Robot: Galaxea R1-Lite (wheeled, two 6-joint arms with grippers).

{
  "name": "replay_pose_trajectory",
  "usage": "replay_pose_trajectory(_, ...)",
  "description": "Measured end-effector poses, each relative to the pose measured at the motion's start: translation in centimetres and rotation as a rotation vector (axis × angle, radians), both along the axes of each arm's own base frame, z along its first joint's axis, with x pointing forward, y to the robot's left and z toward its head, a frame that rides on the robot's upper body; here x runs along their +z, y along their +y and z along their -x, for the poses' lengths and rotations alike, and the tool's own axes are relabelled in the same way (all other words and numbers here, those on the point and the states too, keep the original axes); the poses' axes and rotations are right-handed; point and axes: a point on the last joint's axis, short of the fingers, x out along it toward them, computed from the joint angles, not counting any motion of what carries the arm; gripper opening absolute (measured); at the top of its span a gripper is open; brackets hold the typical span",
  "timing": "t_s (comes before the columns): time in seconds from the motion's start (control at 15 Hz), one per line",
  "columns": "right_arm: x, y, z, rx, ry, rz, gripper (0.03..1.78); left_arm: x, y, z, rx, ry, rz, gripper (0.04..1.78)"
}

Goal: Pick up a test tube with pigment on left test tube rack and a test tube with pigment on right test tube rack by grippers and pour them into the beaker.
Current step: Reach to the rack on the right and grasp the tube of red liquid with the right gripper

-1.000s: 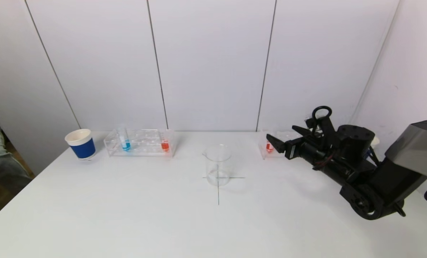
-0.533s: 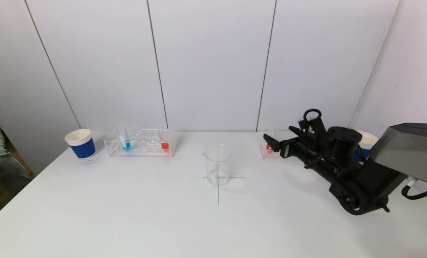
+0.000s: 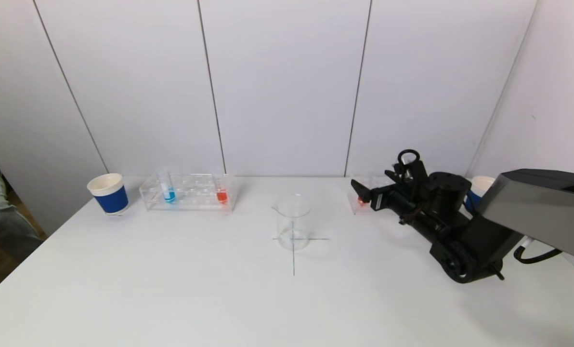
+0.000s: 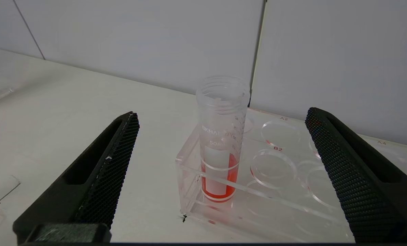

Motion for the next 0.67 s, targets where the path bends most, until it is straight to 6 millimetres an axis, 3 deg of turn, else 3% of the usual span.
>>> replay_pose_trajectory(0.67,-1.1,0.4,-1.6,-0.013,-0.008,-0.001,1.77,0.0,0.0,0.0,0.000,0.000,0.000,1.76)
